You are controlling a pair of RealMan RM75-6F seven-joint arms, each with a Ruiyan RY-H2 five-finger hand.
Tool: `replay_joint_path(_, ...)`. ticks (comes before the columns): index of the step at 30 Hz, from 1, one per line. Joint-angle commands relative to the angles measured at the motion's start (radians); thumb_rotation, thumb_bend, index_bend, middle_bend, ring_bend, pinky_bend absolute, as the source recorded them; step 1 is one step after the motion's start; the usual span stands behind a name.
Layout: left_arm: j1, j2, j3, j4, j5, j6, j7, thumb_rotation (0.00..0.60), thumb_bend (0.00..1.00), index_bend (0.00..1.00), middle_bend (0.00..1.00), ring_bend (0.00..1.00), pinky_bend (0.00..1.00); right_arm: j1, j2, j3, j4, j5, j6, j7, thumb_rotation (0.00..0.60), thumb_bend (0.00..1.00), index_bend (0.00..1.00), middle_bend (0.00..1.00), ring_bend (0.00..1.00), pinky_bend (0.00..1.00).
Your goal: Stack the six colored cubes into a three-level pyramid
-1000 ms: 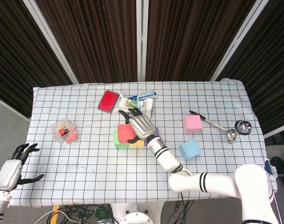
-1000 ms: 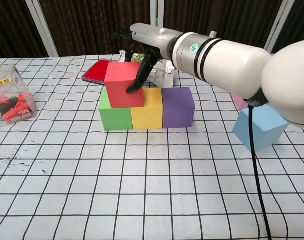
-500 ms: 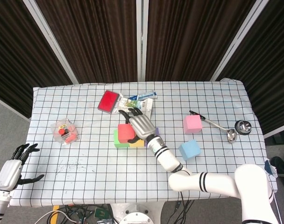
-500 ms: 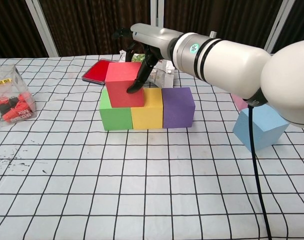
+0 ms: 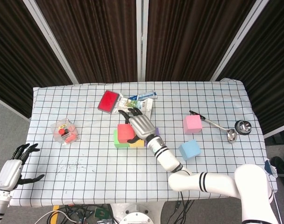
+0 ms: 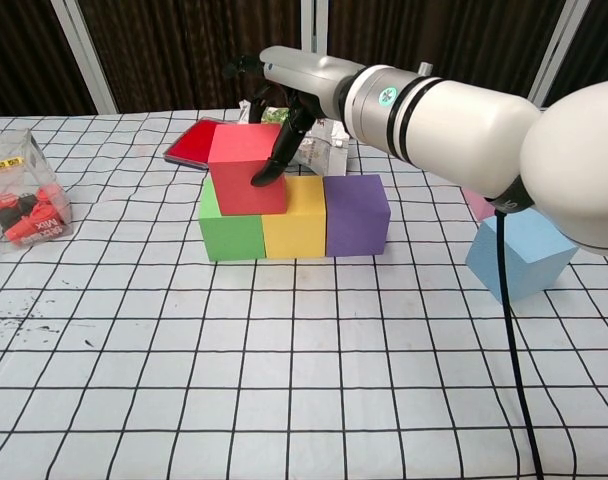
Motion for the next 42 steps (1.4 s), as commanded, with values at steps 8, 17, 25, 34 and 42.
replay_joint_path(8,0.000,0.001,0.001,-0.001,0.001,0.001,0.001,0.600,0.00,0.10,0.21,0.05,0.05,-0.001,-0.004,-0.004,0.007,-0.001,-0.005,0.001,0.600,0.05,0.00,0.44,0.05,0.00)
replay_joint_path(17,-0.001,0.000,0.000,0.000,0.000,-0.001,0.000,0.600,0.00,0.10,0.21,0.05,0.05,0.000,-0.006,-0.004,0.011,0.001,-0.007,-0.002,0.600,0.05,0.00,0.44,0.05,0.00)
replay_joint_path(25,-0.001,-0.001,-0.001,0.003,-0.003,-0.002,-0.006,0.600,0.00,0.10,0.21,0.05,0.05,0.002,0.003,-0.009,0.007,0.004,-0.030,0.003,0.600,0.04,0.00,0.31,0.04,0.00)
replay_joint_path(34,-0.003,-0.001,-0.002,0.006,-0.005,-0.005,-0.012,0.600,0.00,0.10,0.21,0.05,0.04,0.000,0.018,-0.016,-0.005,0.004,-0.054,0.019,0.600,0.00,0.00,0.16,0.00,0.00)
replay_joint_path(42,-0.003,0.000,-0.002,0.004,-0.003,-0.005,-0.008,0.600,0.00,0.10,0.21,0.05,0.05,-0.029,0.060,-0.022,-0.070,-0.038,-0.023,0.042,0.600,0.00,0.00,0.10,0.00,0.00)
